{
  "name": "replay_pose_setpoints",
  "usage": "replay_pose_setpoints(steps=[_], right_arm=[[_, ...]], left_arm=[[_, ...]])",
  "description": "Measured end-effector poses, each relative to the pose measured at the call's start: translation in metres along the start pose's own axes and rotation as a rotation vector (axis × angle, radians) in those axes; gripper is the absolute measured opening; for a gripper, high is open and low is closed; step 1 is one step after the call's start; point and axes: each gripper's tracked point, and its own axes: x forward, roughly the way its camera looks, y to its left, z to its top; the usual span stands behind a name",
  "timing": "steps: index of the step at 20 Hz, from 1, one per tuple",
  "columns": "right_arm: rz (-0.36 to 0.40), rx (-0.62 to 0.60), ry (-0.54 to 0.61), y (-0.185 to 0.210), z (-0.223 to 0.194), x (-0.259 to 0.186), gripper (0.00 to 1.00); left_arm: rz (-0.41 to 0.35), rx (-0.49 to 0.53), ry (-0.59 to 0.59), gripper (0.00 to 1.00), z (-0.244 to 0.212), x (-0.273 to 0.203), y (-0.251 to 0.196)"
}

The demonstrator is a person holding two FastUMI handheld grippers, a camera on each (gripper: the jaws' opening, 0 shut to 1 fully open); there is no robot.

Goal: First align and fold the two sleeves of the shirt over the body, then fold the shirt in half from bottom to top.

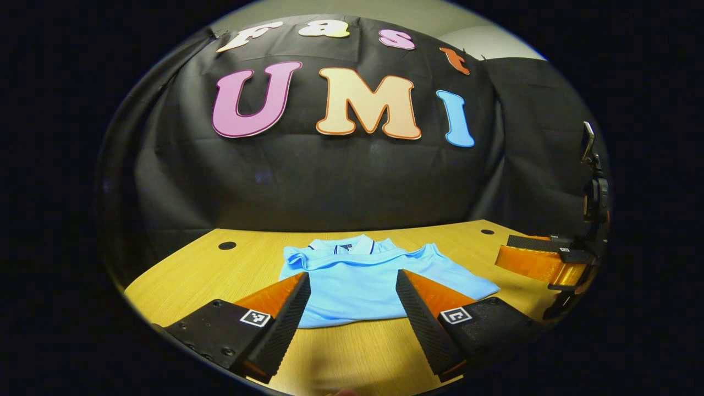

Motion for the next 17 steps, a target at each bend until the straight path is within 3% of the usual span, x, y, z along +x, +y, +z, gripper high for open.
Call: replay_pose_setpoints(steps=[17], right_arm=[[-0.005,0.041,0.018,-0.0046,-0.0067,0.0012,0.98]], left_arm=[[-0.006,-0.005,0.023,0.95,-0.0068,0.0011,-0.0007]])
